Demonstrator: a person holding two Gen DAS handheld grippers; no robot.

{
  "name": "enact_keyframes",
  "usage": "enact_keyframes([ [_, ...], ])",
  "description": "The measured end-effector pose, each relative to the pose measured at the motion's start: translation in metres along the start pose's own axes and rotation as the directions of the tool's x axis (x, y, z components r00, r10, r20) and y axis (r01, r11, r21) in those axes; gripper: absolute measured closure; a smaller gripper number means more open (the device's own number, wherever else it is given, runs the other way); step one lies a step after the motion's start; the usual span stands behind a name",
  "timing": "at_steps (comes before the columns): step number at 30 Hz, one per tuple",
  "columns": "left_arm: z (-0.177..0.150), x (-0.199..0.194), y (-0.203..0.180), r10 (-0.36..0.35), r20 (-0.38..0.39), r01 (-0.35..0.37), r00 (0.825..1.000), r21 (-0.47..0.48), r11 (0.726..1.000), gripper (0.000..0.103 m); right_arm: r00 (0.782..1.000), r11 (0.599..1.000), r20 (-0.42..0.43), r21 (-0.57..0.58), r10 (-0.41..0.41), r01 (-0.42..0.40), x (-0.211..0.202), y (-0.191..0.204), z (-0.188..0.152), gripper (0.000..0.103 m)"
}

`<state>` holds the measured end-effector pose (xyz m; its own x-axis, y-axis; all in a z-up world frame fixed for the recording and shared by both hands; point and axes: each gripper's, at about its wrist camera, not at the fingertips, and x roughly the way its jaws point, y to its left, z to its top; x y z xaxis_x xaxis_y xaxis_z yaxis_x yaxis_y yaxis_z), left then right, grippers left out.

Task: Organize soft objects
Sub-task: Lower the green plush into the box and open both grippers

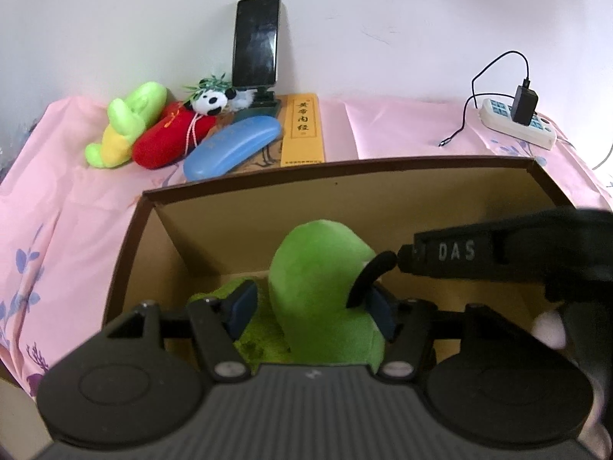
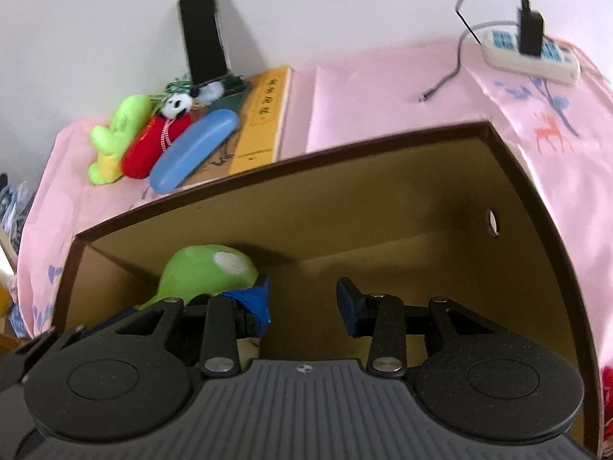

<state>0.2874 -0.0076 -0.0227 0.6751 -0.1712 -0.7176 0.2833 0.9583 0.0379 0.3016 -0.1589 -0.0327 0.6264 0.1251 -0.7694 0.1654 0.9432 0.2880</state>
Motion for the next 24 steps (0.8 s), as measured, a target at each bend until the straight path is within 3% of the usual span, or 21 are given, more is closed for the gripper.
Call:
enact_keyframes([
  [3,0.0,0.0,0.0,-0.008,-0.004,0.008,1.0,-0.002,1.0,0.038,1.0,1.0,-0.002,-0.025,-0.005,0.005,0.0,0.003,-0.004,0.081],
  [9,0.0,0.0,-0.002,-0.009,0.004,0.009,1.0,0.018,1.0,0.039,1.0,0.999,0.006,0.047,-0.023,0.023,0.004,-0.004,0.0,0.081],
  [16,-0.002,-0.002,-0.003,-0.003,0.014,0.003,1.0,0.027,1.0,0.039,0.997,0.998,0.071,0.05,-0.032,0.029,0.002,-0.003,-0.001,0.081],
  [24,-0.005,-0.016,-0.012,0.063,0.049,-0.066,0.997,0.061,0.996,0.039,0.995,1.0,0.095,0.008,-0.001,0.0,-0.021,-0.002,-0.001,0.081],
])
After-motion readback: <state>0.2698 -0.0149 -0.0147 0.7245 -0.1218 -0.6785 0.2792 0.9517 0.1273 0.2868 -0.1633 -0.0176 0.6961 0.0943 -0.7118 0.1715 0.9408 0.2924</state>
